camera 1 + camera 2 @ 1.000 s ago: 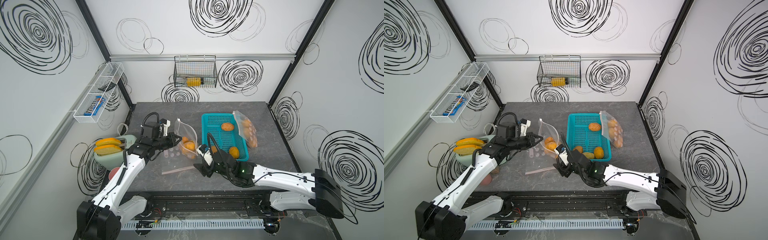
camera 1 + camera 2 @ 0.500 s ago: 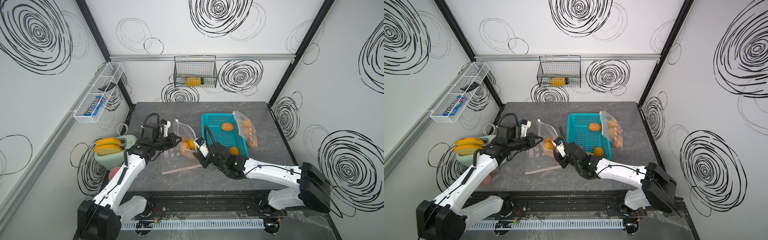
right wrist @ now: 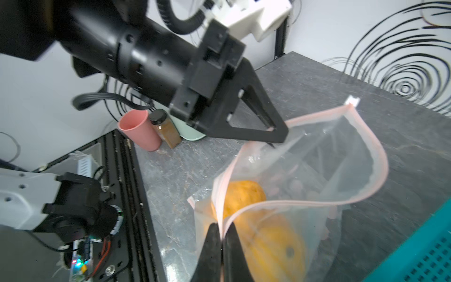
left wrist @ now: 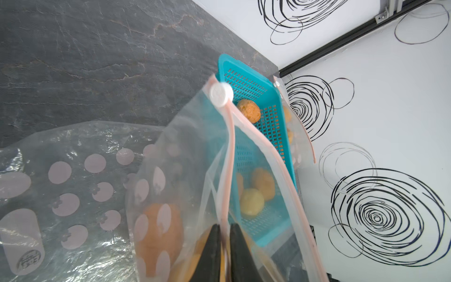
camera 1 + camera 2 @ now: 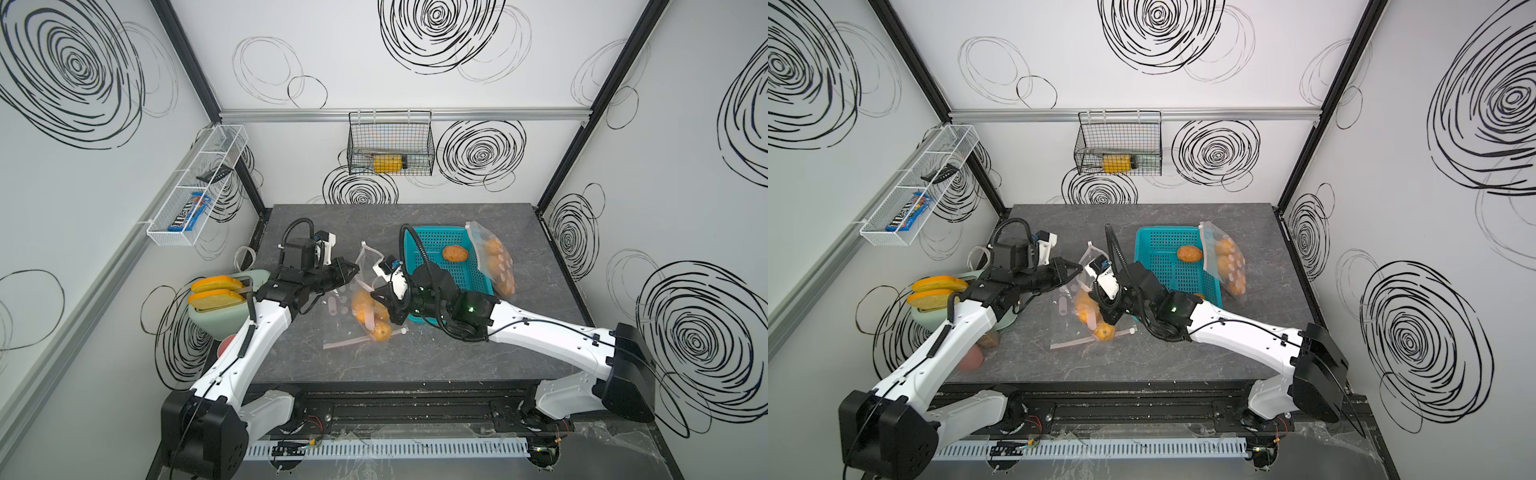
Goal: Put the potatoes into a zipper bag and zip it
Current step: Adjust the zipper food storage bag in the zipper food storage bag.
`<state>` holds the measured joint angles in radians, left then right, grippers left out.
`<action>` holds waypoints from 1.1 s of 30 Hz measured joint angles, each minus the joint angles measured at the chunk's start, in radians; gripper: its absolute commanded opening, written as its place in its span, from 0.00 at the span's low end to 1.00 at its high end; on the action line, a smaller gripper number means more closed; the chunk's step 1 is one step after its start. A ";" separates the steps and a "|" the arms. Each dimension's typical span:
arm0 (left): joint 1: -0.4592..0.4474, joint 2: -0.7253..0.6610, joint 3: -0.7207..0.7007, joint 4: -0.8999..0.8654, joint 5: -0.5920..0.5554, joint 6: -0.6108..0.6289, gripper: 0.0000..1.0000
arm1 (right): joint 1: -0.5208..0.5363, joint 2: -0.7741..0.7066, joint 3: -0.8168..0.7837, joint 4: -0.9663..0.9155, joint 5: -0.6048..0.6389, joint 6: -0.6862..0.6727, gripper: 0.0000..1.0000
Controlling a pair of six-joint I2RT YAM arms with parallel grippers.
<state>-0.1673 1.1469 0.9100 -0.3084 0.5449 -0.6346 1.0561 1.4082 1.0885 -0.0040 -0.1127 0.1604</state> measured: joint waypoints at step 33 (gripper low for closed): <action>0.036 -0.290 -0.078 0.086 -0.282 0.346 0.83 | -0.024 -0.155 -0.154 -0.107 -0.085 -0.509 0.00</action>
<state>-0.1314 0.8570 0.8318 -0.2222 0.2634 -0.2890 1.0317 1.2530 0.9340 -0.1108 -0.1978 -0.3481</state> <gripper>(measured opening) 0.826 0.050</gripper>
